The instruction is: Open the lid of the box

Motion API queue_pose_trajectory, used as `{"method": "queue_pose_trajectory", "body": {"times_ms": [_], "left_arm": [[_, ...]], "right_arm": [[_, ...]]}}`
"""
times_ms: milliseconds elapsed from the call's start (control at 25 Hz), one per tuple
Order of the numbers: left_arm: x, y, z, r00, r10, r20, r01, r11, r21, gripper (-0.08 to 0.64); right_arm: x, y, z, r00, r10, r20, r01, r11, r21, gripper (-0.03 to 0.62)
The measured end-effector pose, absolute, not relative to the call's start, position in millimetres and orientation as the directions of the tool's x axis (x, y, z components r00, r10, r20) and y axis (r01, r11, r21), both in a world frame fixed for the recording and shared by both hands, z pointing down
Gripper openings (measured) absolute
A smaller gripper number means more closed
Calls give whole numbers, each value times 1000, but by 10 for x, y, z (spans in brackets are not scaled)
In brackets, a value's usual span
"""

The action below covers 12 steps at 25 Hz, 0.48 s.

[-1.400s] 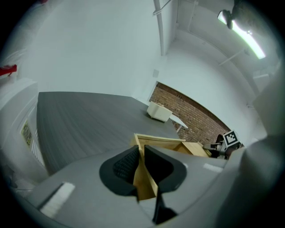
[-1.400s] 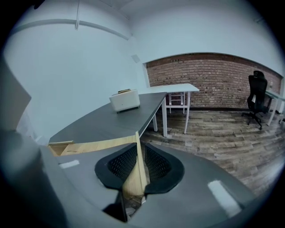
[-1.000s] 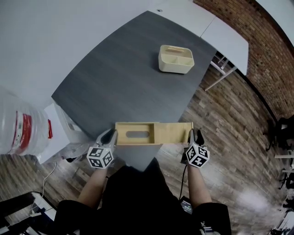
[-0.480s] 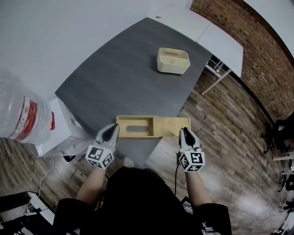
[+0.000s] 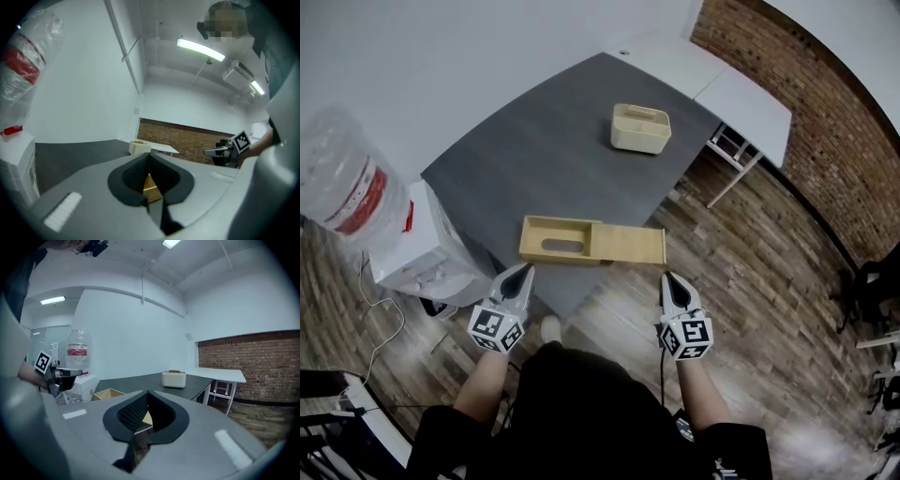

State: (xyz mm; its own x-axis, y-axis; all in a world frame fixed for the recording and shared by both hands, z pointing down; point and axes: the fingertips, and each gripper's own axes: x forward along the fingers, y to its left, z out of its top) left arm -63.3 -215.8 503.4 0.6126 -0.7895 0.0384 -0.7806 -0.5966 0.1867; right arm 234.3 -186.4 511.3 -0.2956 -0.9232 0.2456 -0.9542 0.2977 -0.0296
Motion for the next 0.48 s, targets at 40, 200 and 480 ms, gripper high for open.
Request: {"method": "queue_pose_trajectory", "body": {"times_ms": [40, 200, 480], "left_arm": [[-589, -2067, 5007, 607, -794, 32, -784, -591, 192, 0], [-501, -1705, 4902, 596, -803, 9, -790, -584, 187, 0], [-556, -1433, 4748, 597, -802, -4, -795, -593, 127, 0]], "right_arm": [[2358, -1821, 5120, -303, -921, 244, -953, 301, -44, 3], [2327, -1621, 5129, -347, -909, 231, -938, 342, -60, 3], [2372, -1361, 5057, -368, -909, 193, -930, 361, -70, 2]]}}
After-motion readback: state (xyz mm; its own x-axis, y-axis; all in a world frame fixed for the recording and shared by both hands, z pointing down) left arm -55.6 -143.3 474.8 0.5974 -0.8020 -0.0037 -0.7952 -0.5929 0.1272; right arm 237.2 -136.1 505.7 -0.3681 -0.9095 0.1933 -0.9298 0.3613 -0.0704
